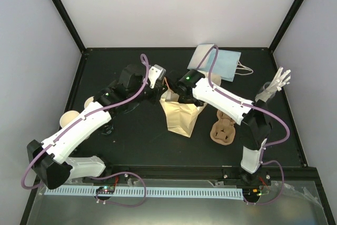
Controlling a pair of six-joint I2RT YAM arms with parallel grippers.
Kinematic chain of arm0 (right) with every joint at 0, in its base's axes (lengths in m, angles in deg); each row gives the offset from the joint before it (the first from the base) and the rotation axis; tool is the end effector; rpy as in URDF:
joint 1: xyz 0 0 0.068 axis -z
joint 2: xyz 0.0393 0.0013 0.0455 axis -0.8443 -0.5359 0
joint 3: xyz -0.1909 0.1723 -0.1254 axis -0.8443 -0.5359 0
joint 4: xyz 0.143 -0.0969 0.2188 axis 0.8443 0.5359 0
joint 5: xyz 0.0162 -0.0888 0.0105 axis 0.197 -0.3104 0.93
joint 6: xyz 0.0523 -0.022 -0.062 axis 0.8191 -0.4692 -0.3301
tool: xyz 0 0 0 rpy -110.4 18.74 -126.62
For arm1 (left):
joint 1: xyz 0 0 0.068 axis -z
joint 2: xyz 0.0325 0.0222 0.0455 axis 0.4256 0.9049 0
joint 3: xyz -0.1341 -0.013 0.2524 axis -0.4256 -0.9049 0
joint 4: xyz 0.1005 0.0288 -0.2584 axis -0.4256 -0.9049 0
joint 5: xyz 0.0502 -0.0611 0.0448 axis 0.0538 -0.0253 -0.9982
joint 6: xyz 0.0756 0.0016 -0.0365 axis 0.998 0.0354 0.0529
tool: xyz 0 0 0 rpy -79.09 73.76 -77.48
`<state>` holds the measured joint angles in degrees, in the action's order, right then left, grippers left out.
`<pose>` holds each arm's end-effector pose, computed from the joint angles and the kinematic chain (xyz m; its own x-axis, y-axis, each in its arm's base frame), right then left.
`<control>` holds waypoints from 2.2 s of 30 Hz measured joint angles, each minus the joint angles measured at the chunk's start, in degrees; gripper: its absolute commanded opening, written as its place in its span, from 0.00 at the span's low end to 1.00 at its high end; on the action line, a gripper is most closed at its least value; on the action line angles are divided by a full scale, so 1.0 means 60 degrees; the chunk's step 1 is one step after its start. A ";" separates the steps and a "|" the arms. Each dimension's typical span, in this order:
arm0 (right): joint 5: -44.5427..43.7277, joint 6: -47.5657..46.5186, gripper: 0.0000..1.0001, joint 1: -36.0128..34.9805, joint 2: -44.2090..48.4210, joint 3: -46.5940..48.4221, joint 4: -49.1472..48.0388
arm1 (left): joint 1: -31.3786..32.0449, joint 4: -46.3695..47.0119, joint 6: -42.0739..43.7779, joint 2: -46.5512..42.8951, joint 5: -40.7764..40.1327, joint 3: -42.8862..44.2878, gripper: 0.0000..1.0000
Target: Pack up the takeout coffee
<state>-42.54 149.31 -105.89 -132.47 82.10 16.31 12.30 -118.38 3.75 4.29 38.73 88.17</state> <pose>0.2610 0.2614 0.2540 -0.8993 0.3398 -0.2753 0.3716 0.9257 -0.0712 0.2400 -0.2026 0.3491 -0.5380 0.1844 -0.8225 0.6439 0.7196 -0.2599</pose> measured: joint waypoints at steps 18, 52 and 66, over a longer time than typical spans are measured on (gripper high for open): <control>-0.1038 -0.0816 0.01 0.0007 0.0302 -0.0306 0.0397 | 0.0055 -0.0262 0.0160 0.0000 -0.0627 0.0255 0.02; 0.0867 -0.2838 0.02 0.0157 0.1825 -0.0255 -0.1410 | 0.0011 -0.0259 -0.0812 0.0419 0.0437 0.0550 0.02; 0.1060 -0.3920 0.18 0.0182 0.3989 -0.0871 -0.3574 | -0.0007 -0.0528 -0.1053 0.0521 0.0514 0.0550 0.01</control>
<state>-36.18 125.80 -104.80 -108.54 76.88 -5.13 12.26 -121.55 -2.57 7.42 41.82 91.47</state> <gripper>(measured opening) 0.140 0.019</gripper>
